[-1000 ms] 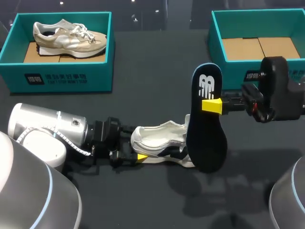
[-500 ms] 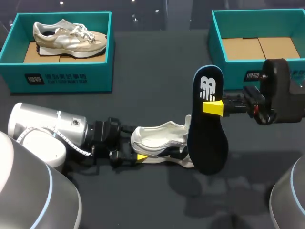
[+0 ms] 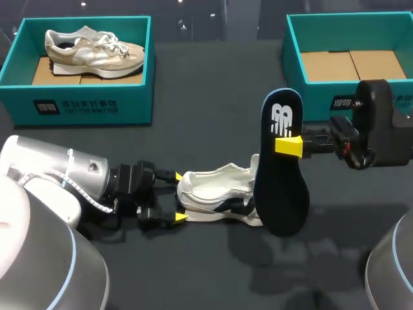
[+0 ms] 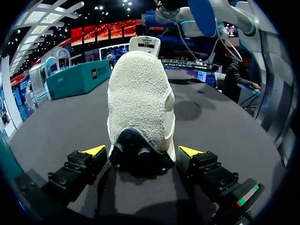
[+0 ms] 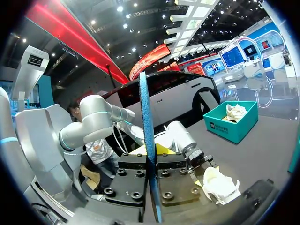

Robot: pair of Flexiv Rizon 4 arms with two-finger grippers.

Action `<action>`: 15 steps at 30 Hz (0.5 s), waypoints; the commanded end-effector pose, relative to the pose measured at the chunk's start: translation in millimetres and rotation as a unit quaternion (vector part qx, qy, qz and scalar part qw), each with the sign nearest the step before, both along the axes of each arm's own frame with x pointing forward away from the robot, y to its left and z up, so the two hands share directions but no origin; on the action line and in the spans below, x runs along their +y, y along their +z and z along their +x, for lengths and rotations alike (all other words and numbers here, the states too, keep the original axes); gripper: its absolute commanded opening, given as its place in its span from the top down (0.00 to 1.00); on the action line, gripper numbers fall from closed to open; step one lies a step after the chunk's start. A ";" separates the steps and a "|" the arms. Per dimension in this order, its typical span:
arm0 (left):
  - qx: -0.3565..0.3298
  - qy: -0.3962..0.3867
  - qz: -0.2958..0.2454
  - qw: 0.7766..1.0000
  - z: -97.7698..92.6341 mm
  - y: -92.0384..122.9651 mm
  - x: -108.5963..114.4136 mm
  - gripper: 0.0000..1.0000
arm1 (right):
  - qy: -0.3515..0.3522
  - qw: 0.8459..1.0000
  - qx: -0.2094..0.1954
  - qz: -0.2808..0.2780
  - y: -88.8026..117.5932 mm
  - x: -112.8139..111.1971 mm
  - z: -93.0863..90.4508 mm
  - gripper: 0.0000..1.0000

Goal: Take the shoe out of the shoebox, open the shoe tongue, remove and reinsert the insole, then place the shoe into the shoebox

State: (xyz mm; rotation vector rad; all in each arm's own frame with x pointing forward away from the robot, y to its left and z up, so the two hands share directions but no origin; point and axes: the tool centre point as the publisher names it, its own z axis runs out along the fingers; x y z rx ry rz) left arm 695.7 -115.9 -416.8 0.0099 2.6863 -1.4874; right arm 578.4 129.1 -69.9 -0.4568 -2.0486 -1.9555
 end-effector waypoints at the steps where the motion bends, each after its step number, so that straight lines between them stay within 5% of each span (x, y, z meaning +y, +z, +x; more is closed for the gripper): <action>1: -0.010 0.008 0.033 0.999 -9.8 14.8 3.0 0.00 | -0.003 1.000 0.000 -0.001 -0.2 0.8 -2.5 1.00; 11: -0.010 0.008 0.033 0.999 -9.8 14.8 3.0 0.00 | -0.003 1.000 0.000 -0.001 -0.2 0.8 -2.5 1.00; 15: -0.019 -0.001 0.085 0.996 -6.1 24.7 0.0 0.00 | -0.003 1.000 0.000 -0.001 -0.2 0.8 -2.5 1.00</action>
